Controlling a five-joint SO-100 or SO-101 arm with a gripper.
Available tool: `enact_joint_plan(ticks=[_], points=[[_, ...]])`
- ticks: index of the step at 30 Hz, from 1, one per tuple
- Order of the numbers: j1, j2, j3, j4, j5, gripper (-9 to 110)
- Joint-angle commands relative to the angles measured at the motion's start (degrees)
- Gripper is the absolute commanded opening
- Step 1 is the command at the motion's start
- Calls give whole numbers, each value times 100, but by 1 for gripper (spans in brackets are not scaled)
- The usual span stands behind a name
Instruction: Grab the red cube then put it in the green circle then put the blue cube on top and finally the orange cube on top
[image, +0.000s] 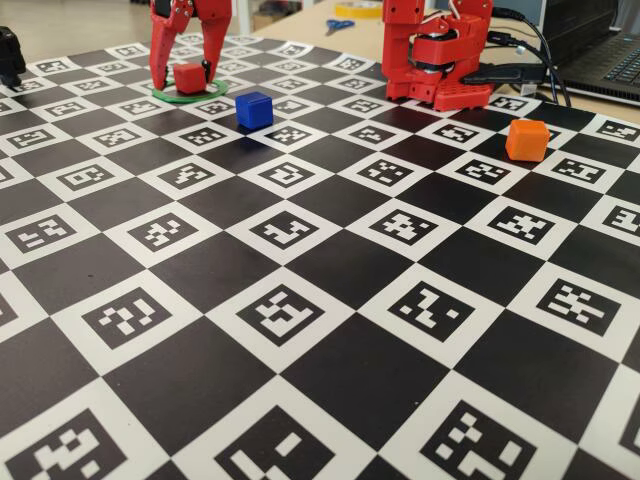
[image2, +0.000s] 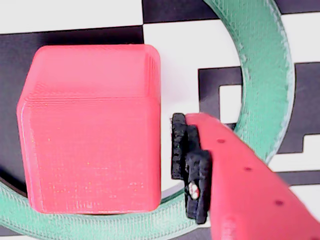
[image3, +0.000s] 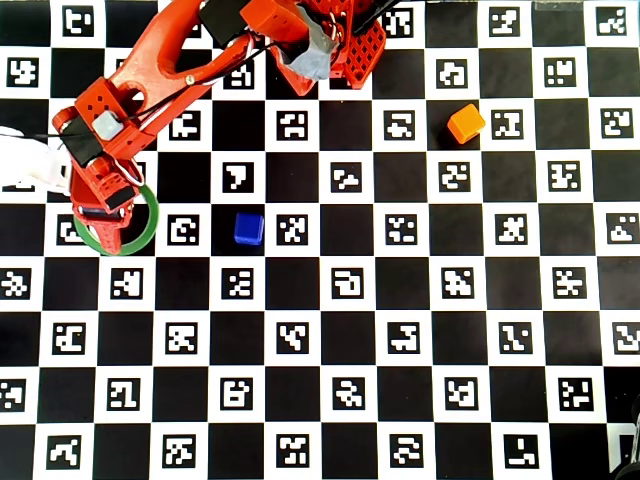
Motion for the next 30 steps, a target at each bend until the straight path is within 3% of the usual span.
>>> enact_joint_plan(ticks=[1, 19, 30], points=[[79, 589, -88, 62, 35, 39], [-176, 2382, -141, 1099, 536, 39], [-1002, 3577, 114, 2109, 1538, 39]])
